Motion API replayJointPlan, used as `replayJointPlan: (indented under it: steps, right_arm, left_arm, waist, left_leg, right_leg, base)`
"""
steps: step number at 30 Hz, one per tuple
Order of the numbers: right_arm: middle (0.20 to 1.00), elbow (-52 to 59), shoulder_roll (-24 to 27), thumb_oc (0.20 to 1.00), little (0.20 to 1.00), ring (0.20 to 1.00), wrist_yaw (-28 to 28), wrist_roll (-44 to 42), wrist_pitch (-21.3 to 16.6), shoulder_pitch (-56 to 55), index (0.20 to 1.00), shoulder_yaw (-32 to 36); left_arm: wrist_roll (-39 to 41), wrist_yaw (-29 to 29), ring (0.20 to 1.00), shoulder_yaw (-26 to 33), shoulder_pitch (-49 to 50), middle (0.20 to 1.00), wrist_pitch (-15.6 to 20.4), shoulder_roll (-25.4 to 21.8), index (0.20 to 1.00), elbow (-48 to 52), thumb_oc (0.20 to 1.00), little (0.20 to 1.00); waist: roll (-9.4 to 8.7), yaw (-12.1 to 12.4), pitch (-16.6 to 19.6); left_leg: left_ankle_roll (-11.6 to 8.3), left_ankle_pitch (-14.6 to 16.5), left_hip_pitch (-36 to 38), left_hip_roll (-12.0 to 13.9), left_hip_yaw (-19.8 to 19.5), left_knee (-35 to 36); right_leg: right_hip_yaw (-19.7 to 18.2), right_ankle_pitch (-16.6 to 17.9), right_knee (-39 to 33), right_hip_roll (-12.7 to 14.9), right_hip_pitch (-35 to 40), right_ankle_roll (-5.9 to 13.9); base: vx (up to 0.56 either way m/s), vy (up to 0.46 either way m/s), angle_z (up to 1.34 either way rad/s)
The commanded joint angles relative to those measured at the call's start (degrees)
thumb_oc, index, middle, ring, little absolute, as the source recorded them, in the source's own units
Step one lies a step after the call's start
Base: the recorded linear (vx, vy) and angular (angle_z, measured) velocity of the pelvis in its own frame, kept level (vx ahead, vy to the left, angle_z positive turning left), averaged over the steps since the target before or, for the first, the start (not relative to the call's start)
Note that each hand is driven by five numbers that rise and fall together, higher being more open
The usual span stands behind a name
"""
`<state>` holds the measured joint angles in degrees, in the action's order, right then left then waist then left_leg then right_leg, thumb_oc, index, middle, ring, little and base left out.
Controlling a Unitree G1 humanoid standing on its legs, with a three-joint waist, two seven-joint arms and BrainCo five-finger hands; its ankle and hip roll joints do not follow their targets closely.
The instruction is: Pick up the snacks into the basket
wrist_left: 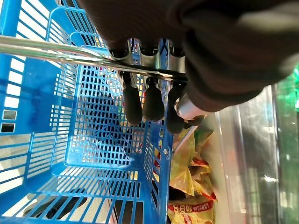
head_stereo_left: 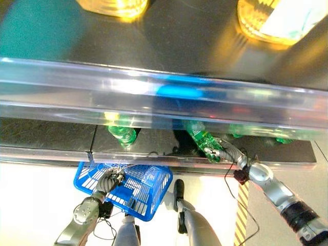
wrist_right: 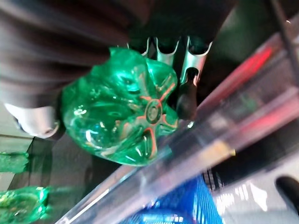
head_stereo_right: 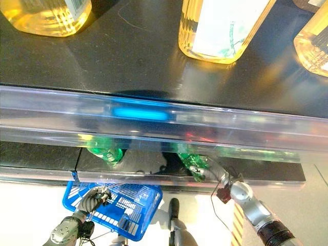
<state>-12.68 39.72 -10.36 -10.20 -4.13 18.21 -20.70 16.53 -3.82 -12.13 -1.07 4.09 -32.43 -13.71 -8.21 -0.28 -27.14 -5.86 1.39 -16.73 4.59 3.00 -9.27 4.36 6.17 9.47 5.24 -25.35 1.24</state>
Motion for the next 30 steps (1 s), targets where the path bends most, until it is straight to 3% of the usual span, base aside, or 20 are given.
replayJointPlan:
  steps: [1, 7, 14, 22, 30]
  right_arm:
    - [0.200, 11.02, 2.10, 0.200, 0.200, 0.200, -3.71, -8.66, -0.77, -8.45, 0.200, -1.21]
    - [0.200, 23.31, 10.22, 0.200, 0.200, 0.200, -4.17, -17.59, -2.10, -11.67, 0.200, 8.15]
    - [0.200, 28.17, 12.08, 0.200, 0.200, 0.200, -5.61, -28.62, -2.09, -15.04, 0.200, 13.76]
    - [0.200, 30.66, 15.92, 0.200, 0.200, 0.200, -6.72, -30.58, -2.01, -13.61, 0.200, 12.95]
    - [0.200, 25.81, 16.98, 0.200, 0.200, 0.200, -12.69, -28.23, 3.04, -20.46, 0.200, 6.05]
  left_arm:
    - [-1.49, 0.05, 0.200, 5.06, 0.13, 0.200, 4.70, -3.37, 0.200, 5.72, 0.200, 0.200]
    - [-1.45, 1.24, 0.200, 6.97, 2.76, 0.200, 4.37, -4.78, 0.200, 4.83, 0.200, 0.200]
    - [-2.41, 1.96, 0.200, 7.61, 3.63, 0.200, 4.01, -4.59, 0.200, 3.20, 0.200, 0.200]
    - [-2.68, 2.27, 0.200, 7.67, 4.21, 0.200, 4.04, -4.55, 0.200, 2.19, 0.200, 0.200]
    - [-4.00, 2.74, 0.200, 7.38, 3.55, 0.200, 3.97, -4.73, 0.200, 2.05, 0.200, 0.200]
  waist:
    - [-2.77, -0.17, 0.55]
    - [-4.02, -0.80, 1.78]
    - [-4.46, -0.98, 2.96]
    - [-5.33, -1.07, 3.74]
    - [-5.85, -1.22, 3.69]
  left_leg:
    - [0.10, -3.90, -5.20, 0.65, -2.20, -0.54]
    - [-0.08, -3.26, -4.08, 1.09, -1.82, -1.01]
    - [-0.28, -2.84, -2.87, 1.32, -1.94, -1.29]
    - [-0.34, -2.42, -2.09, 1.45, -1.62, -1.62]
    - [-0.54, -2.26, -2.14, 1.49, -1.82, -2.11]
  right_leg:
    - [-1.85, -1.71, 2.35, 6.07, -0.58, 9.19]
    - [-2.16, -1.91, 2.68, 5.71, 0.25, 9.22]
    - [-2.08, -2.96, 3.80, 5.82, 1.32, 9.10]
    - [-2.45, -2.74, 3.62, 5.53, 1.83, 9.11]
    - [-2.30, -3.33, 4.00, 5.45, 2.13, 8.98]
  base:
    - [0.00, 0.000, 0.00]
    - [0.00, 0.000, 0.00]
    - [0.00, -0.007, -0.03]
    - [0.00, 0.000, 0.00]
    - [0.00, 0.000, 0.00]
